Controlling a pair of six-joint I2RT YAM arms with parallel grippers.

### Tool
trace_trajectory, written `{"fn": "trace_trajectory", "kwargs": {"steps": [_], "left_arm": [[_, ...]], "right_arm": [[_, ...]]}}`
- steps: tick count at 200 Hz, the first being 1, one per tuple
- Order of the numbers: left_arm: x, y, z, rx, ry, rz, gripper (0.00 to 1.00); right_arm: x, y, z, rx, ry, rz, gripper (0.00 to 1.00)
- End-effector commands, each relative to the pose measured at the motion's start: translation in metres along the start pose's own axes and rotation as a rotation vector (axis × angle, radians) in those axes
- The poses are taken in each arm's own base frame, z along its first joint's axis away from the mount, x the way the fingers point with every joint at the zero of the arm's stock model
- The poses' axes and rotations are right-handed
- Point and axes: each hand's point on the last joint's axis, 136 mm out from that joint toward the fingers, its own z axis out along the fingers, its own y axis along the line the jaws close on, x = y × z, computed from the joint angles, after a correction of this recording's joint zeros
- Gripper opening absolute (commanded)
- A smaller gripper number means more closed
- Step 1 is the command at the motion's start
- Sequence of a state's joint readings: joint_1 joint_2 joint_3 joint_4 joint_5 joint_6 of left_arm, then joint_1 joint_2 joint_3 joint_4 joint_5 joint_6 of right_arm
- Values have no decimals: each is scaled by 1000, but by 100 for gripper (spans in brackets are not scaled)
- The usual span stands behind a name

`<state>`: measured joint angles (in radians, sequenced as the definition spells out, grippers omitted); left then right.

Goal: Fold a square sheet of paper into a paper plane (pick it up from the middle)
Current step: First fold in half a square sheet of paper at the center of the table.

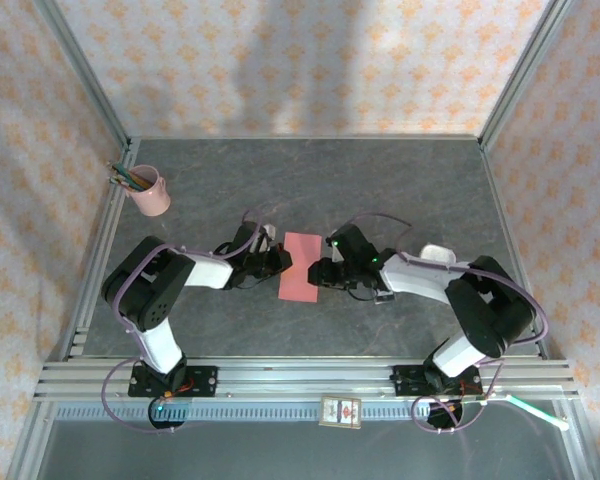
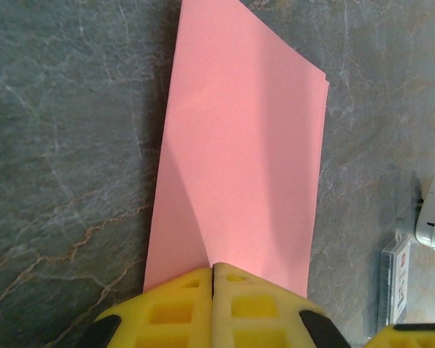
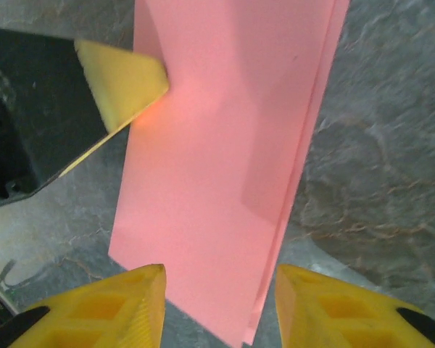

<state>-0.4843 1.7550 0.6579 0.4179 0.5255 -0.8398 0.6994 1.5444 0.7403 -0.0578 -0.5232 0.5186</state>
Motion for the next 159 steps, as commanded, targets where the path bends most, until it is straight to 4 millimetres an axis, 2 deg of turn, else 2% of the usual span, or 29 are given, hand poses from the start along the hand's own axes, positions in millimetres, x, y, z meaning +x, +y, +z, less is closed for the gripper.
{"fn": "trace_trajectory", "kwargs": {"steps": [1,43,159], "left_arm": [[12,26,-2,-76,-3,-13,5],[19,31,-5,-95,-3,-15,4],[21,31,-1,-99,8,-6,4]], "right_arm": [[4,12,-1,-41,-27,6,45],[20,9,7,-49,-1,16,45],[29,6,13,-61,21,31,45]]}}
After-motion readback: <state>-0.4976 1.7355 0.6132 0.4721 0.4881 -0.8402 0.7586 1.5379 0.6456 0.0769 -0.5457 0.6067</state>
